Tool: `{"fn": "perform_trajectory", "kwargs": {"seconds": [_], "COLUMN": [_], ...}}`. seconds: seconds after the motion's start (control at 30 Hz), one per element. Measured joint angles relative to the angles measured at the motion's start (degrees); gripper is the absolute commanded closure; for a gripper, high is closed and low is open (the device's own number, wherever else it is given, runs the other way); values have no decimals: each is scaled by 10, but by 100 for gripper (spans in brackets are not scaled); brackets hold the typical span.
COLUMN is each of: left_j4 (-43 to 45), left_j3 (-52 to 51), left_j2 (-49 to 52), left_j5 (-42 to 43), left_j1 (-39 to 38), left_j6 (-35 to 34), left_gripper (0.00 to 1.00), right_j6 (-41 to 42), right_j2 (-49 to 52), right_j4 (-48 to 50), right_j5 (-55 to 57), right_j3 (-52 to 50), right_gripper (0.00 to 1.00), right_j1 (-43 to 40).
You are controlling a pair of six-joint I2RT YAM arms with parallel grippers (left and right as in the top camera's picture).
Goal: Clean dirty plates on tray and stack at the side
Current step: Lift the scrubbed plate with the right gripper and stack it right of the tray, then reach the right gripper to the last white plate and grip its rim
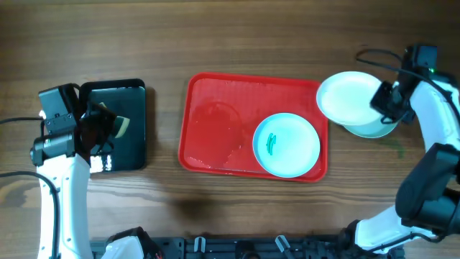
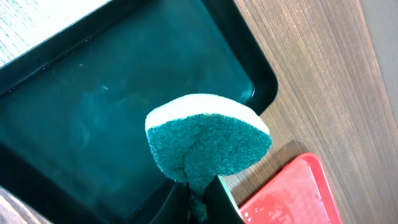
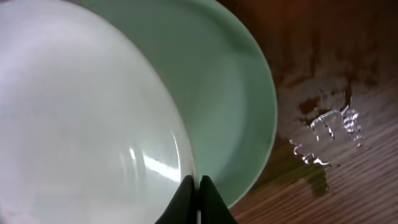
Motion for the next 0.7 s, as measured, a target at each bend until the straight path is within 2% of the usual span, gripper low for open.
{"fn": "perform_trajectory", "kwargs": {"seconds": [0.03,0.07,0.13,0.23,0.27,0.3,0.4,0.47,0.53,0.57,0.6,0.63,0.67,0.7], "left_j4": [0,0,0,0,0,0,0,0,0,0,0,0,0,0], "left_j3": [0,0,0,0,0,0,0,0,0,0,0,0,0,0], "left_j2": [0,0,0,0,0,0,0,0,0,0,0,0,0,0], "left_j5": [0,0,0,0,0,0,0,0,0,0,0,0,0,0], "left_j1": [0,0,0,0,0,0,0,0,0,0,0,0,0,0], "left_j6": [0,0,0,0,0,0,0,0,0,0,0,0,0,0], "left_gripper": [96,96,96,96,96,96,96,96,96,96,96,96,96,96], "right_j6": [6,13,24,30,33,37,42,33,24,17,17,16,22,30], "right_j2": [0,0,0,0,0,0,0,0,0,0,0,0,0,0], "right_j4": [12,24,43,69,71,72,72,78,78,78,78,77,78,76], "right_j5": [-6,-11,-15,-15,-15,-15,-32,-85,-130,-149,-149,-146,-133,-122], "right_j3": [-16,-28,-35,-35,-35,-35,-35,-35,-35,-35,-35,-35,-37,-42], "right_gripper": [96,90,87,92,91,76,77,77,61,61,83,95,96,92], "right_j1": [-15,-24,-32,-38,-40,-44,-50,-50,-45,-35,-19,-11,-5,-4]}}
